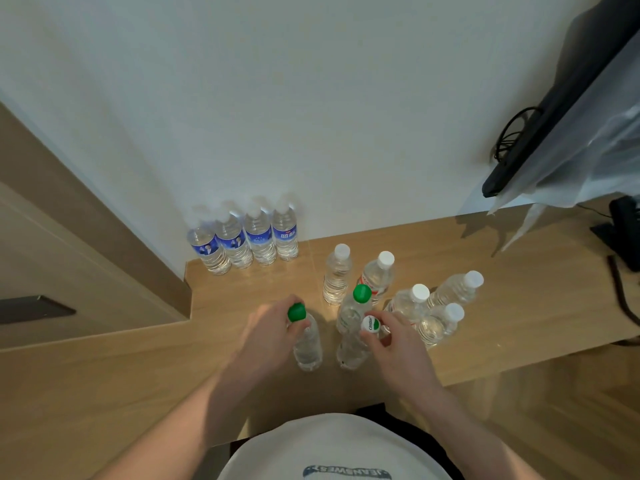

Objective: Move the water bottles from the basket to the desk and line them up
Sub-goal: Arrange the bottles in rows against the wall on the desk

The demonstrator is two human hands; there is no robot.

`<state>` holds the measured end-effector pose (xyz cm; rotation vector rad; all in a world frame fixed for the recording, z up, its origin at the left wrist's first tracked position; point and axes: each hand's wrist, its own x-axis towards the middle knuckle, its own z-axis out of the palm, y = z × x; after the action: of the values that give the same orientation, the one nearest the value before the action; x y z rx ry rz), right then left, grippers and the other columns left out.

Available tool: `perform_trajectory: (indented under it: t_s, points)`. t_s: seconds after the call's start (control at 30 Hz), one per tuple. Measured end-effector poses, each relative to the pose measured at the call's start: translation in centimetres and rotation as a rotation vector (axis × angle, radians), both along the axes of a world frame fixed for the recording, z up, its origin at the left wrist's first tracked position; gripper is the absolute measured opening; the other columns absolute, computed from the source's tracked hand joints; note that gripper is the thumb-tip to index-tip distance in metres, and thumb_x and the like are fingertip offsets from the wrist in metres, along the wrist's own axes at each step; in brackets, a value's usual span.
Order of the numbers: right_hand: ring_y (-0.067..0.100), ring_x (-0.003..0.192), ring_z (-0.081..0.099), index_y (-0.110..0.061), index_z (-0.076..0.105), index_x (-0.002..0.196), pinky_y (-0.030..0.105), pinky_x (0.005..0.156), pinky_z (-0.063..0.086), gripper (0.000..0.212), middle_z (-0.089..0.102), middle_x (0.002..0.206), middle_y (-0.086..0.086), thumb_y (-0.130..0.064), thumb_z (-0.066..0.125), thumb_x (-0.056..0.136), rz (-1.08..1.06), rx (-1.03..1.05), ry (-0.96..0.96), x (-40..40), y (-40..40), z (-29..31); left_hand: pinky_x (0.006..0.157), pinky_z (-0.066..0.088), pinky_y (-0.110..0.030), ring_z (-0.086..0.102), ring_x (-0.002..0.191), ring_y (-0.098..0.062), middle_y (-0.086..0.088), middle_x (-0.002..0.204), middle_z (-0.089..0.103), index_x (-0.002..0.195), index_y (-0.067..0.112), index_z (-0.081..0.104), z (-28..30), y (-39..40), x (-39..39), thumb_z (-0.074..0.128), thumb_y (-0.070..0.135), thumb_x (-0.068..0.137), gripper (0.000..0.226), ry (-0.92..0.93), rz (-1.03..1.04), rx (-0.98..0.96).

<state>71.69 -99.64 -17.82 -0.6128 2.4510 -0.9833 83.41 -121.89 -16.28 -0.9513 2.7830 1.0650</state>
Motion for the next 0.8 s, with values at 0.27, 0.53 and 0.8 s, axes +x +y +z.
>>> perform_trajectory:
  t_s: [0.27,0.53,0.8]
  points:
    - [-0.006,0.095,0.065,-0.043,0.068,0.125,0.026,0.083,0.059,0.033,0.059,0.116,-0.029,-0.032,0.078,0.095,0.093,-0.011,-0.107,1.1,0.5,1.1,0.080,0.050,-0.034,0.063,0.096,-0.015,0.014,0.104,0.067,0.110,0.046,0.058,1.5,2.5,0.8,0.077,0.045,0.085,0.031,-0.077,-0.121,-0.089]
    - [-0.003,0.093,0.068,-0.046,0.061,0.135,0.021,0.083,0.056,0.047,0.057,0.129,-0.029,-0.033,0.078,0.094,0.148,0.037,-0.067,-0.3,1.4,3.1,0.080,0.053,-0.026,0.063,0.090,-0.007,0.020,0.109,0.067,0.115,0.042,0.066,3.5,1.5,0.5,0.077,0.054,0.075,0.043,-0.140,-0.206,-0.024]
    - [-0.001,0.072,0.064,-0.039,0.064,0.134,0.029,0.076,0.052,0.043,0.064,0.121,-0.022,-0.032,0.077,0.094,-0.052,0.095,0.222,-6.8,2.2,8.4,0.093,0.057,-0.039,0.067,0.100,-0.011,0.015,0.130,0.062,0.134,0.039,0.058,8.8,0.6,-10.2,0.062,0.040,0.098,0.036,0.053,-0.347,-0.257]
